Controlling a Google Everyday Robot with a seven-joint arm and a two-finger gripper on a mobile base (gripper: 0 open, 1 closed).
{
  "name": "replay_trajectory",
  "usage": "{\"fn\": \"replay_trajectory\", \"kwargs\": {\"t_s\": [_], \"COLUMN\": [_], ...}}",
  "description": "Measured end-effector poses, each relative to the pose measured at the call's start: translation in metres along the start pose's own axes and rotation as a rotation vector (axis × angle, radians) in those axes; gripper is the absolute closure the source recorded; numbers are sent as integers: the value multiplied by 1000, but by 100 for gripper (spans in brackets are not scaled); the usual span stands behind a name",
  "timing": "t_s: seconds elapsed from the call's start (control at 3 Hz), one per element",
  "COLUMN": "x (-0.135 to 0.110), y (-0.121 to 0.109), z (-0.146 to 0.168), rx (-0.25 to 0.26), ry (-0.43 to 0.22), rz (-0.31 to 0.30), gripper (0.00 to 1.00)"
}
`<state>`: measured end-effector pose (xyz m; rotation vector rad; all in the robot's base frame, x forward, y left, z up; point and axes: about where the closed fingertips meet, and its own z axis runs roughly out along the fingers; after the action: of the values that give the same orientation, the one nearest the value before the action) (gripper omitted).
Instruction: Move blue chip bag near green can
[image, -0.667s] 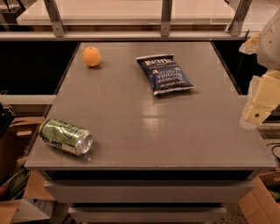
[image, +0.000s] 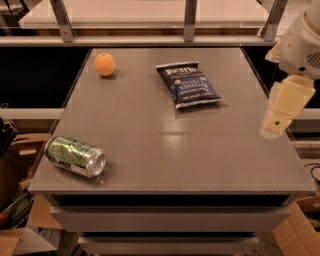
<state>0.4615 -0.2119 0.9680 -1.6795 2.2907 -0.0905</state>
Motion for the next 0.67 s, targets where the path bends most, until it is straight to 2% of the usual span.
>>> {"fn": "replay_trajectory", "kwargs": {"t_s": [0.33,0.67], "x": [-11,-25], "y": [-38,-80], "z": [40,87], "rx": [-43,-86], "ry": [53,82], "rz": [118,284], "gripper": [0,0]}}
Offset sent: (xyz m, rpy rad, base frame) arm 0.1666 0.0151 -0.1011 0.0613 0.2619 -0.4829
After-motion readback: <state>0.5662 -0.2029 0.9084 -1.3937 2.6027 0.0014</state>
